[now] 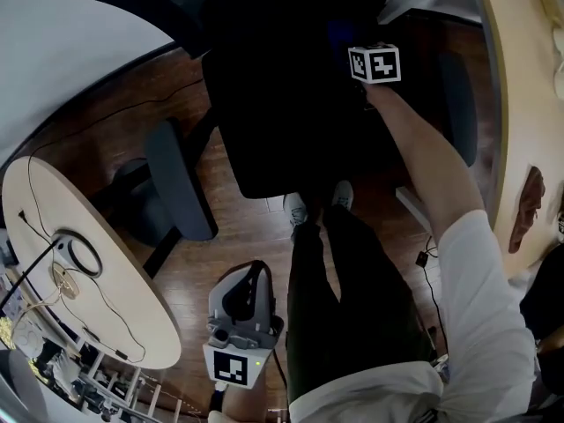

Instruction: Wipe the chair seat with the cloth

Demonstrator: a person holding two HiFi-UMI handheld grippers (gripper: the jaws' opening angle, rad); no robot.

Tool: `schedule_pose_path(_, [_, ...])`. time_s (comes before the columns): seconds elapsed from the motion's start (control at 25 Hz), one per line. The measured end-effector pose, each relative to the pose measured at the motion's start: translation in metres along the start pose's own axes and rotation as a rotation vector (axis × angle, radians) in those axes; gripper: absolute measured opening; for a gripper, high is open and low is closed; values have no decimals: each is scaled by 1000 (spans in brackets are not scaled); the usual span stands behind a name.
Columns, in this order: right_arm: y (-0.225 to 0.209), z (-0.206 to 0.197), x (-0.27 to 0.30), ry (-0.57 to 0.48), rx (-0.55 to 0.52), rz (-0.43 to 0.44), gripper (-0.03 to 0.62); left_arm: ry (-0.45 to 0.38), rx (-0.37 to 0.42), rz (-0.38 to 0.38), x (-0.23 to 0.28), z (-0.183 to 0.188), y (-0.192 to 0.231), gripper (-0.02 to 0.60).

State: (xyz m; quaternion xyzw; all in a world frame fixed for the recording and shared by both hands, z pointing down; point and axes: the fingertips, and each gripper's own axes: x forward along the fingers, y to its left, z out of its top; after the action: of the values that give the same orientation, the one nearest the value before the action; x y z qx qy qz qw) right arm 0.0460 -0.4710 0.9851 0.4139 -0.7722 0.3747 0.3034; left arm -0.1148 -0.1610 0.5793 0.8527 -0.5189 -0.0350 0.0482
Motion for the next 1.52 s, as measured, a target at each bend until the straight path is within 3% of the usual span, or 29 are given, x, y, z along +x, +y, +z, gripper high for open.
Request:
schedule_pose_path(0.12, [115, -18, 13, -42, -37, 201, 94, 6, -2, 9, -3, 3, 6, 15])
schedule_pose_path(0.24, [240, -57, 32, -10, -86, 368, 94, -2, -11, 29, -2, 10, 9, 15])
schedule_pose_path(0.32, [292, -83, 50, 26, -141, 404, 94, -14, -10, 44, -1, 14, 9, 15])
schedule_pose_path(0.4, [312, -101, 66, 48, -128, 398, 94, -23, -7, 59, -3, 13, 10, 15])
schedule_pose_path(0.52, [301, -106, 73, 36, -116, 377, 92, -16, -4, 75, -11, 6, 13, 15])
schedule_pose_path(0.6, [269, -102, 67, 22, -138, 338, 92, -11, -3, 79, -17, 2, 14, 15])
schedule_pose_path(0.72, [185, -95, 47, 19, -100, 228, 91, -22, -16, 74, -16, 2, 12, 15])
schedule_pose_path(0.92, [16, -89, -18, 14, 0, -28, 91, -46, -25, 27, -3, 5, -4, 15])
schedule_pose_path(1.0, [-27, -91, -39, 24, 12, -90, 91, -43, -22, 8, 4, 4, -11, 15])
schedule_pose_path(1.12, [-56, -97, -53, 40, 1, -119, 91, -36, -10, -7, 14, 5, -19, 15])
schedule_pose_path(1.24, [-44, -92, -53, 14, -11, -85, 91, -47, -4, -22, 19, 9, -24, 15])
schedule_pose_path(1.32, [-8, -83, -51, -20, -22, -15, 91, -52, 0, -18, 17, 12, -23, 15])
schedule_pose_path(1.52, [172, -94, -39, -71, 29, 277, 91, -53, -2, 5, 1, 16, -13, 15])
